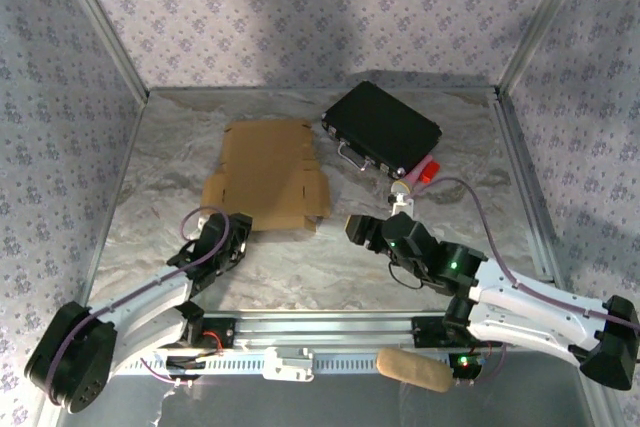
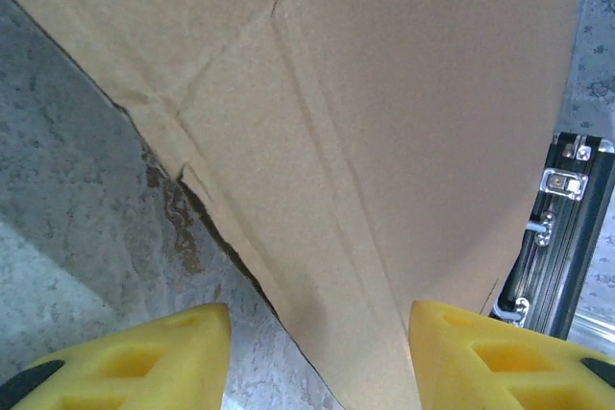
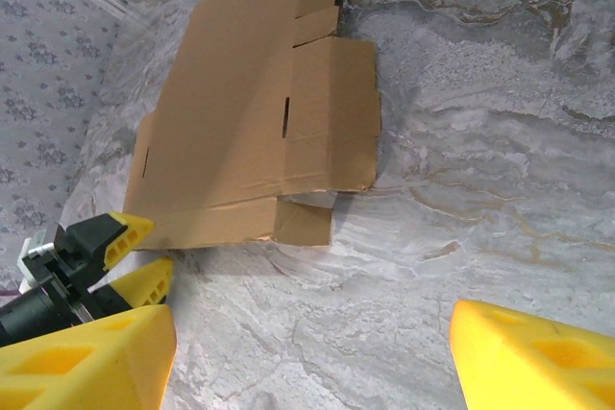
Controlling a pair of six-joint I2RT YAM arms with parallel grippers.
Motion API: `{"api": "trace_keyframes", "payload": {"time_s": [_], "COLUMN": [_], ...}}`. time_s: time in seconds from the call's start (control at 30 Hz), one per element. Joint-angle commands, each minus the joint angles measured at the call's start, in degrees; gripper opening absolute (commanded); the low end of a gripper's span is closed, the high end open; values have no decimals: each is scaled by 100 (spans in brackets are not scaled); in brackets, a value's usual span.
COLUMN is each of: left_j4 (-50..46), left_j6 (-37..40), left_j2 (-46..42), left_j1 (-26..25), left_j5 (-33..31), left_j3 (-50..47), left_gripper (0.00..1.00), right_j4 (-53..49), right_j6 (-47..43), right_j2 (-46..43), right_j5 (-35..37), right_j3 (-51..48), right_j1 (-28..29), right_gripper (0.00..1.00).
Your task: Fold the paper box
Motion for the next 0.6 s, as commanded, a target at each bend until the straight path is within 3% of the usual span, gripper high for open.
{"api": "trace_keyframes", "payload": {"time_s": [0.0, 0.1, 0.17, 0.2, 0.3, 0.47, 0.57], "left_j4": [439, 788, 1079, 1218, 1363, -997, -1870], "left_j6": [-193, -153, -165, -147, 85, 745, 1065], "left_j2": [123, 435, 729, 842, 794, -749, -1300], "left_j1": [-45, -47, -46, -44, -96, -659, -750], "left_j5": [-219, -289, -322, -314, -334, -1460, -1729], "left_j3": [-3, -7, -17, -4, 135, 1196, 1764], "left_gripper": [49, 35, 6, 0, 0, 0, 0], "right_j4": [150, 145, 154, 162, 105, -409, -737], "right_j6": [187, 184, 169, 152, 50, -318, -633], "right_j2": [18, 64, 132, 156, 197, 119, 96], "right_j5": [107, 133, 115, 109, 94, 294, 410], "right_j3": [9, 6, 14, 14, 91, 463, 778], "right_j1": [42, 35, 41, 38, 35, 35, 3], "right_gripper": [76, 76, 76, 76, 74, 74, 74]}}
